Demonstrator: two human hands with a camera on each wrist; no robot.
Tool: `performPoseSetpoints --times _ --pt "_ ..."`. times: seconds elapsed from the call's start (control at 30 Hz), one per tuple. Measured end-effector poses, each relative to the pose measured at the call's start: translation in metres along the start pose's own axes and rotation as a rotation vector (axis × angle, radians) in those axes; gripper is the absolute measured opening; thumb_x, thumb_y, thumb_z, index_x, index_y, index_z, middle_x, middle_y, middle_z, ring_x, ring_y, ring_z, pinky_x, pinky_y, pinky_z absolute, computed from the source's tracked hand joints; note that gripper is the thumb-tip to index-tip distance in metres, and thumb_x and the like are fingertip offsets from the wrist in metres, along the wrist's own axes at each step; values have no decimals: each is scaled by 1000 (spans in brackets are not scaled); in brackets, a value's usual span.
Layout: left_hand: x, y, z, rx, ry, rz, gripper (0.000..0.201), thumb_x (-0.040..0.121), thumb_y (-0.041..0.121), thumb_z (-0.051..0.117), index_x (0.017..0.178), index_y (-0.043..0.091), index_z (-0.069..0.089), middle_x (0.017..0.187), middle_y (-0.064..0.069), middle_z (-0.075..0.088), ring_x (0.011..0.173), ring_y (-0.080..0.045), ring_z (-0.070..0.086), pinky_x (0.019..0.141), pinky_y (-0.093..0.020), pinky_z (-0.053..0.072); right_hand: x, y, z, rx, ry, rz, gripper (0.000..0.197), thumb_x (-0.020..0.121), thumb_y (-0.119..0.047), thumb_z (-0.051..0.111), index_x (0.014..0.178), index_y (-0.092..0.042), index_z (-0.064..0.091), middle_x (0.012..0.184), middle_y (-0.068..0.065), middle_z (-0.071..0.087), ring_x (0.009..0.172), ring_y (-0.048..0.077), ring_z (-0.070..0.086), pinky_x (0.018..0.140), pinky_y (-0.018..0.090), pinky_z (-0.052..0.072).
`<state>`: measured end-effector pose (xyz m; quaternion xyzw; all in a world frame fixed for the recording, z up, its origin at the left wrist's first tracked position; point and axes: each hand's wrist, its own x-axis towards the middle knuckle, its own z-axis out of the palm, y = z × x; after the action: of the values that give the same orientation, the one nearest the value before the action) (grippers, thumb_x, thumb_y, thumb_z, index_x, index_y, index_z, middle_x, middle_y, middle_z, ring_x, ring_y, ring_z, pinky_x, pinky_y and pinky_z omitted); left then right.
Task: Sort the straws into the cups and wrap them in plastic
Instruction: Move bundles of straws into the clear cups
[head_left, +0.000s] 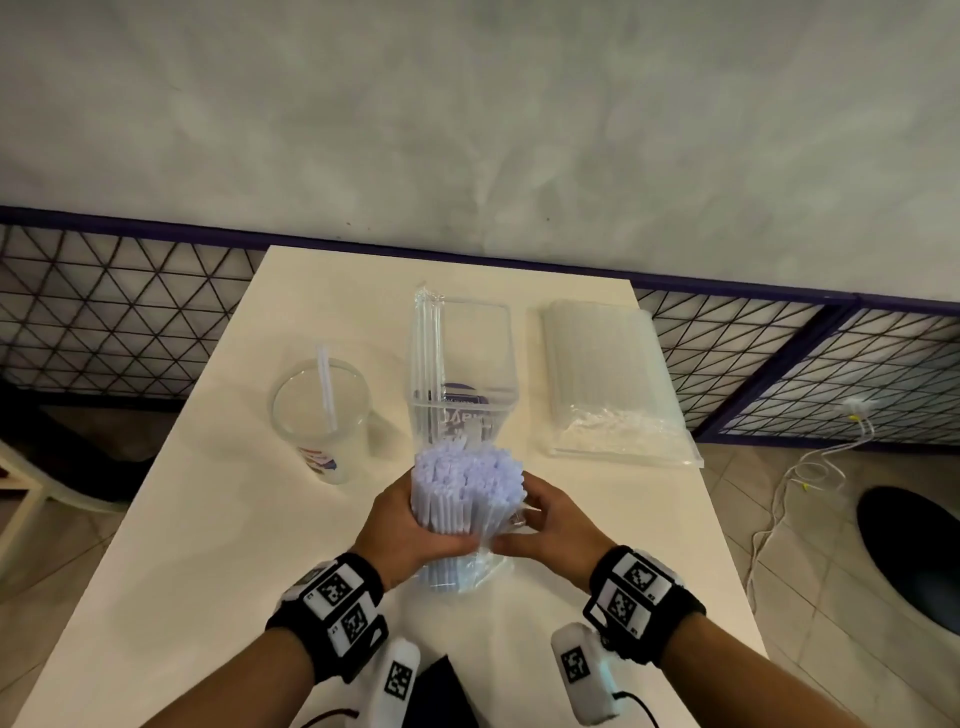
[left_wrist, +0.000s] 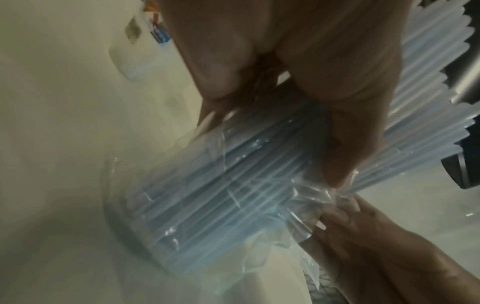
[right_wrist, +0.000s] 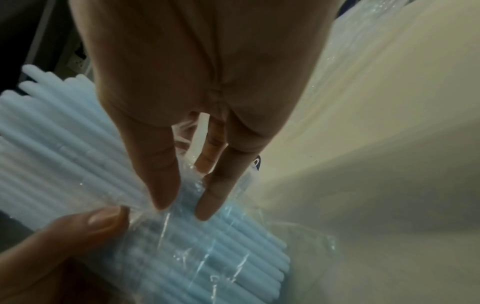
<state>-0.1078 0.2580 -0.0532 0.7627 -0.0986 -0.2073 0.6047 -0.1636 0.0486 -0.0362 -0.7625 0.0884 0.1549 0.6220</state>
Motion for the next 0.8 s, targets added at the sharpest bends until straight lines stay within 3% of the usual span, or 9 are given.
performPoseSetpoints --times 0.13,0.23,0.37,0.43,0.5,0.6,0.7,0.8 --pt "-13 4 -11 -17 95 -7 80 40 37 98 112 34 63 106 20 73 100 1 68 88 -23 55 -2 -18 0 -118 -71 -70 83 70 -14 87 133 -50 47 129 -7 61 104 15 67 91 30 56" --pt "-24 10 -25 9 183 21 70 47 31 97 107 38 62 101 34 69 97 9 66 84 -11 51 1 -41 11 -120 -145 -128 82 69 -16 89 127 -56 47 124 -15 63 103 12 68 88 29 58" --pt "-39 11 -49 5 263 48 67 52 18 96 107 37 61 98 40 67 94 15 64 77 -1 46 15 -60 40 -158 -142 -247 70 72 -16 88 124 -46 53 119 -13 67 103 9 68 88 29 58" --pt "-46 7 -65 13 294 49 68 54 14 96 107 37 60 97 42 65 93 17 63 76 1 45 23 -65 56 -180 -154 -288 70 70 -19 89 129 -39 55 122 -14 63 106 8 65 85 31 59" --pt "-53 0 -82 13 317 28 66 54 13 96 104 37 60 94 43 65 91 17 63 74 2 44 29 -71 69 -319 -142 -352 76 68 -30 90 134 -39 51 127 -13 49 106 0 56 80 24 58" --pt "-61 -14 -105 -34 376 4 66 52 10 95 106 29 62 94 34 70 89 11 67 73 -1 47 36 -79 82 -512 -70 -458 78 66 -40 89 133 -38 48 117 -13 40 99 -9 44 79 6 40" --pt "-66 -24 -124 -74 420 1 67 52 10 95 110 21 64 98 25 73 91 6 69 74 -6 50 38 -86 95 -483 -27 -513 62 68 -37 88 120 -33 56 106 -14 48 84 4 49 73 8 37" --pt "-67 -30 -139 -96 407 -2 72 52 16 96 115 22 63 106 18 74 98 0 69 78 -9 51 41 -91 111 -436 -28 -538 54 70 -33 87 115 -32 58 105 -12 55 77 13 54 68 11 39"
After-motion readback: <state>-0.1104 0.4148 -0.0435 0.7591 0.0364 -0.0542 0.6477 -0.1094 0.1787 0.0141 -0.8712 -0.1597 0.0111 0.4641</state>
